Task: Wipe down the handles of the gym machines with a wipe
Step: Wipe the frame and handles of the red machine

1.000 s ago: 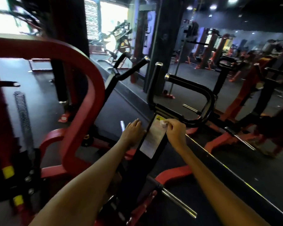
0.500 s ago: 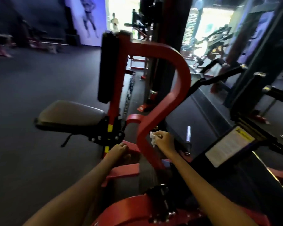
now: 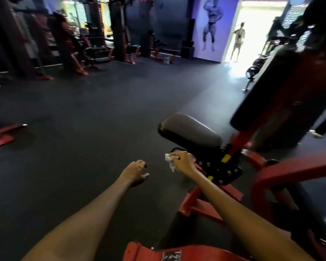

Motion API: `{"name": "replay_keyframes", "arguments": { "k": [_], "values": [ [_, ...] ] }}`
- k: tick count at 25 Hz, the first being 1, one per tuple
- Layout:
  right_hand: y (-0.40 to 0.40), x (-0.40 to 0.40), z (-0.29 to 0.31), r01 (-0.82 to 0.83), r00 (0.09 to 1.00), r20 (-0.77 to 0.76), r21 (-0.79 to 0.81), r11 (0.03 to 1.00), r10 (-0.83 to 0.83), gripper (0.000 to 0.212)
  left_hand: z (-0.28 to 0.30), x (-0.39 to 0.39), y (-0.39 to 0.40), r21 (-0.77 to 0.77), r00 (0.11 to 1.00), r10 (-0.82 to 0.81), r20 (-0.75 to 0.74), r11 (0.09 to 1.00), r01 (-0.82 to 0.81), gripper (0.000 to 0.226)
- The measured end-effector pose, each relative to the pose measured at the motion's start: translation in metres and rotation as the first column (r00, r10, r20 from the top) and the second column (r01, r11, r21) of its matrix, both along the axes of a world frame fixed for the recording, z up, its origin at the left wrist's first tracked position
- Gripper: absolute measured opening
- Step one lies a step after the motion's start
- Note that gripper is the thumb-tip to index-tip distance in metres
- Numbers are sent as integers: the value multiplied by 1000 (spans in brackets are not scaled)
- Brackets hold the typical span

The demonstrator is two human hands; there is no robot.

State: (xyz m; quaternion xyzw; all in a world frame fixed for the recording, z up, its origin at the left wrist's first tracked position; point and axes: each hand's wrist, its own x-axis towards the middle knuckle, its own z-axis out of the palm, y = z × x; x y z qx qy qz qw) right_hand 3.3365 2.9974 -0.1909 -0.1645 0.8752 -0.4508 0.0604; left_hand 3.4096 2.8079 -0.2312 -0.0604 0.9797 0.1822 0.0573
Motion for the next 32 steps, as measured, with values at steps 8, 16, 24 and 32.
{"name": "replay_keyframes", "arguments": {
  "k": [8,16,24,32],
  "values": [
    [-289,36,-33,-402,914,-7,114,908,405,20,-8,96,-241,-61,942,333,35,942,-331,48],
    [-443,24,-52,-546,831,3,192,815,556,27,-18,112,-380,-79,872,480,94,877,-474,46],
    [-521,-126,-61,-432,893,-32,221,875,449,30,-24,-46,-474,-54,924,373,82,928,-370,49],
    [-546,-326,-39,-222,969,-48,257,941,242,32,-8,-278,-529,-38,978,199,54,980,-197,52]
  ]
}}
